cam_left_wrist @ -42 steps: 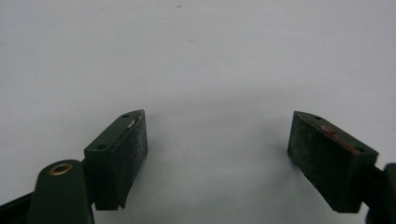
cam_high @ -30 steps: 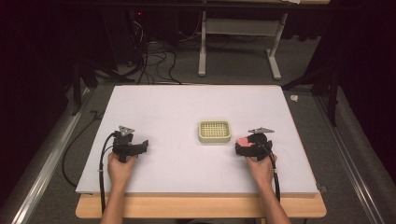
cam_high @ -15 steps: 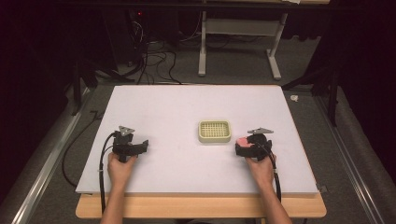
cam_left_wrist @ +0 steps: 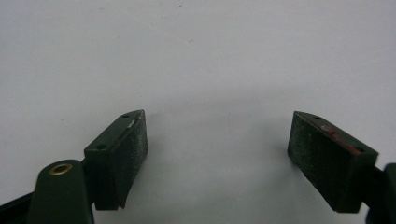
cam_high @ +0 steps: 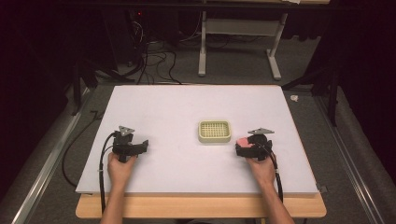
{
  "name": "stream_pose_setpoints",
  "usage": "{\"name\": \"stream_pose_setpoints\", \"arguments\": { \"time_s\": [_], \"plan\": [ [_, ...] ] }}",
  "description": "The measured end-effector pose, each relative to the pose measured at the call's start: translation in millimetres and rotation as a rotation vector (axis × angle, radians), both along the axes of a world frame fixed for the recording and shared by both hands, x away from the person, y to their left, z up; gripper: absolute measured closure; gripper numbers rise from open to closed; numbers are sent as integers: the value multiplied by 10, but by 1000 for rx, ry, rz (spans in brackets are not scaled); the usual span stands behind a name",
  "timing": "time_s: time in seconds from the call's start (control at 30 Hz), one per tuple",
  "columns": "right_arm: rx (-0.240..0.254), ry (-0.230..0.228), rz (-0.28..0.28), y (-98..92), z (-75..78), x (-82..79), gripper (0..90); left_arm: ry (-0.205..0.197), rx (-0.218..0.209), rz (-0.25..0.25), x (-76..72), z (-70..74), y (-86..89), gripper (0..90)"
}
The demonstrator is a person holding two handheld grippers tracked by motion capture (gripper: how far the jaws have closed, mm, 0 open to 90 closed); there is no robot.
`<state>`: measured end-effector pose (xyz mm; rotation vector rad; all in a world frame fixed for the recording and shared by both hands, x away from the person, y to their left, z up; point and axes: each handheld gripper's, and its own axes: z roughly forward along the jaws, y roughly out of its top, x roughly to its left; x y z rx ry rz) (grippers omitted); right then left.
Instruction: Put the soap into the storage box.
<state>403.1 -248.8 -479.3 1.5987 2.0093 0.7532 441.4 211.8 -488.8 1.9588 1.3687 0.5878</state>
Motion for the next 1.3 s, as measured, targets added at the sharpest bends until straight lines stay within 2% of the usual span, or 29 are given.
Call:
{"name": "stream_pose_setpoints", "arguments": {
  "time_s": [0.33, 0.37, 0.63, 0.9, 1.3],
  "plan": [
    [35, -6, 13, -51, 60, -62, 136, 0, -1, 0, 0, 0, 0, 206],
    [61, -5, 20, -59, 87, -81, 137, 0, -1, 0, 0, 0, 1, 206],
    [112, -31, 62, -38, 215, -147, 137, 2, 0, -1, 0, 1, 1, 206],
    [129, -43, 100, 46, 340, -166, 136, 0, 0, 0, 0, 0, 0, 206],
    [141, -41, 139, 207, 428, -117, 137, 0, 0, 0, 0, 0, 0, 206]
  ]
}}
